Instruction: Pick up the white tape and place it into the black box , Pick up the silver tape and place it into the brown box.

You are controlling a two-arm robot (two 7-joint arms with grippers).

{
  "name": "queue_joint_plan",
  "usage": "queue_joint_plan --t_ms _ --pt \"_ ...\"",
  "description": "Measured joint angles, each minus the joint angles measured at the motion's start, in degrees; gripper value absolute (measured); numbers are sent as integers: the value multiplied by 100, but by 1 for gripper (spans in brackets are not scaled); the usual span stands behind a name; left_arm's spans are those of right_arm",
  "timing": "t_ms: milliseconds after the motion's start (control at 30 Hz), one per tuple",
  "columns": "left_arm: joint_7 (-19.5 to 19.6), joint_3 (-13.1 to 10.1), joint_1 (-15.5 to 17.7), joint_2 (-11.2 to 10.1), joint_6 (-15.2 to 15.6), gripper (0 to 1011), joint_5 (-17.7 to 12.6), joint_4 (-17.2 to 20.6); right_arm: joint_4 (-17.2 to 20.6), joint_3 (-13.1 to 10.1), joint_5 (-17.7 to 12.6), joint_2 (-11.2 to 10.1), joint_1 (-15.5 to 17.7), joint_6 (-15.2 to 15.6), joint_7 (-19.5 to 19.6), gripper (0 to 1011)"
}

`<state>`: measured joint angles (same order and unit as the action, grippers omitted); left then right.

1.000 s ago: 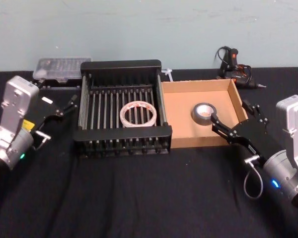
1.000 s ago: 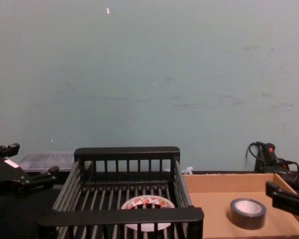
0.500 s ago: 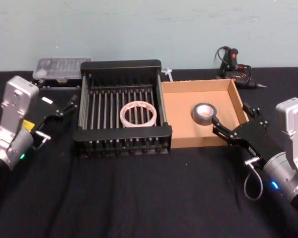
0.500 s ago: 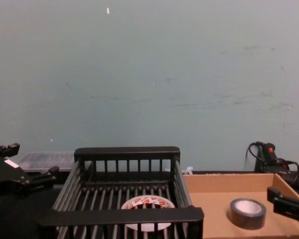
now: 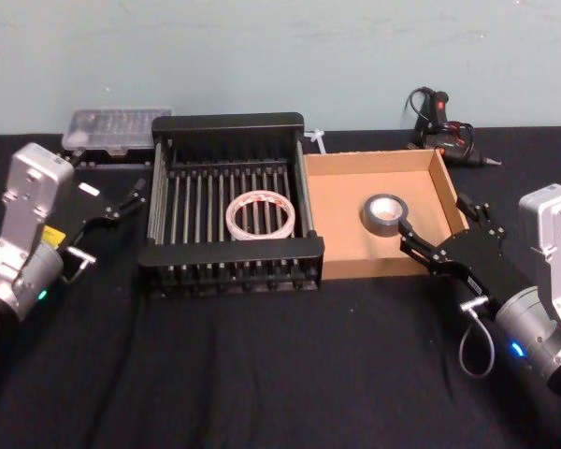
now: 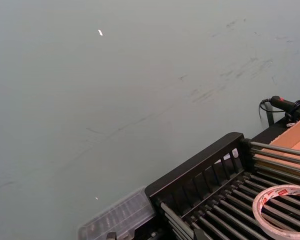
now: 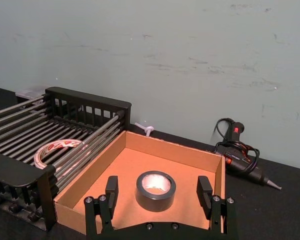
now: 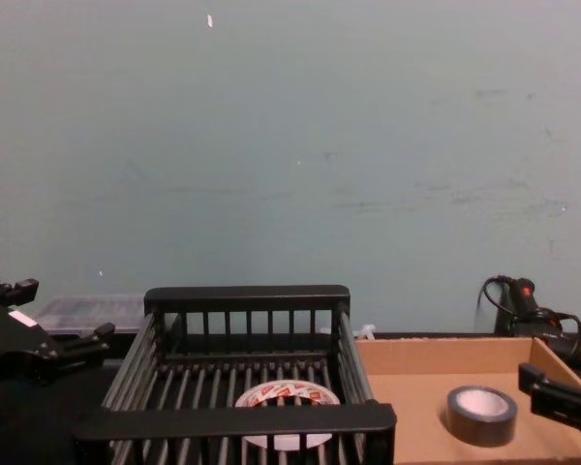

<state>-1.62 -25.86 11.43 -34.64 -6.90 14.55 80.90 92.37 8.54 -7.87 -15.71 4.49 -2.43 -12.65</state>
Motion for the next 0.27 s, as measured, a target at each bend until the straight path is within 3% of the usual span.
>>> queue_joint_plan --t_ms 267 --pt "0 0 0 0 0 1001 0 0 5 2 0 0 0 4 5 1002"
